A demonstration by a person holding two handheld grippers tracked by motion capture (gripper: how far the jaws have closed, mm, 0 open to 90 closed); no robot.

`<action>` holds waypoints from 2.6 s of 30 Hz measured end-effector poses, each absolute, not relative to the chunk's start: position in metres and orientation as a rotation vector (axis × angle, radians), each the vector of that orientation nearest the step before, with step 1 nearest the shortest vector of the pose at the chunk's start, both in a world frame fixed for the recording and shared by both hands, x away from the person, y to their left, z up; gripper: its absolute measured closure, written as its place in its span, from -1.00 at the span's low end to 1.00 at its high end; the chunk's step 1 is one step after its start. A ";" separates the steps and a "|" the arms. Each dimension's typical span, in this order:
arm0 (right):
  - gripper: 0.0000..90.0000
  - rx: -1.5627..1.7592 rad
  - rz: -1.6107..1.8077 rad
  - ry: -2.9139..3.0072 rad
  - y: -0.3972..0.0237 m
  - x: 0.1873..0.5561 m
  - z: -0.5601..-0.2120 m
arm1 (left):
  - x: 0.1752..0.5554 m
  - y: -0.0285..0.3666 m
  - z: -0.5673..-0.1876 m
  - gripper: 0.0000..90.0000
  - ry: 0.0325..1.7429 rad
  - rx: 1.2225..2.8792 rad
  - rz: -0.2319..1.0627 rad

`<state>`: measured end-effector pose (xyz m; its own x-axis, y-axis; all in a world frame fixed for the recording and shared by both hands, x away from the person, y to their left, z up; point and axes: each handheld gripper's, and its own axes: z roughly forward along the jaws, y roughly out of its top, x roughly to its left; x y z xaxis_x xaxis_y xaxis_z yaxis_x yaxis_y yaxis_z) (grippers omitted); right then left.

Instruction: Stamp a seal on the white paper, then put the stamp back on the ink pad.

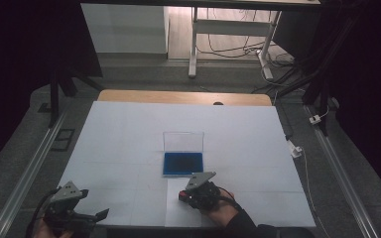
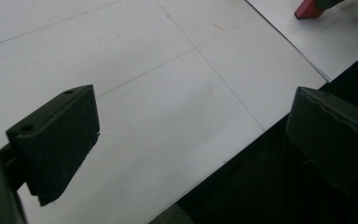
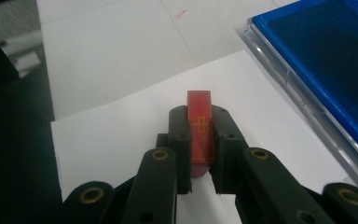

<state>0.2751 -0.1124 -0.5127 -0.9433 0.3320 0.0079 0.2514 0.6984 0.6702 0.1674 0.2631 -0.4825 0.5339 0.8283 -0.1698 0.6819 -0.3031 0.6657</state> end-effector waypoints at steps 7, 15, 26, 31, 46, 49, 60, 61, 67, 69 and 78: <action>0.80 0.484 1.053 2.829 -0.112 0.280 -0.510 | 0.168 0.265 -0.482 -0.93 1.220 2.057 0.256; 0.79 0.489 1.052 2.826 -0.111 0.280 -0.509 | 0.168 0.266 -0.482 -0.93 1.220 2.051 0.254; 0.79 0.538 1.087 2.809 -0.113 0.281 -0.502 | 0.168 0.266 -0.483 -0.93 1.221 2.043 0.246; 0.79 0.557 1.124 2.798 -0.116 0.282 -0.497 | 0.168 0.267 -0.483 -0.93 1.221 2.043 0.246; 0.79 0.567 1.168 2.772 -0.122 0.285 -0.485 | 0.168 0.266 -0.482 -0.93 1.220 2.043 0.247; 0.79 0.574 1.182 2.770 -0.124 0.286 -0.483 | 0.167 0.266 -0.482 -0.93 1.219 2.045 0.249; 0.79 0.593 1.209 2.759 -0.128 0.289 -0.477 | 0.167 0.266 -0.482 -0.93 1.219 2.043 0.249; 0.79 0.594 1.216 2.758 -0.128 0.290 -0.477 | 0.167 0.266 -0.482 -0.93 1.219 2.044 0.248; 0.79 0.606 1.241 2.738 -0.131 0.292 -0.473 | 0.167 0.266 -0.482 -0.93 1.220 2.045 0.251; 0.79 0.607 1.249 2.732 -0.132 0.293 -0.471 | 0.167 0.266 -0.482 -0.93 1.220 2.048 0.253; 0.79 0.625 1.271 2.717 -0.134 0.297 -0.467 | 0.167 0.266 -0.482 -0.93 1.218 2.048 0.253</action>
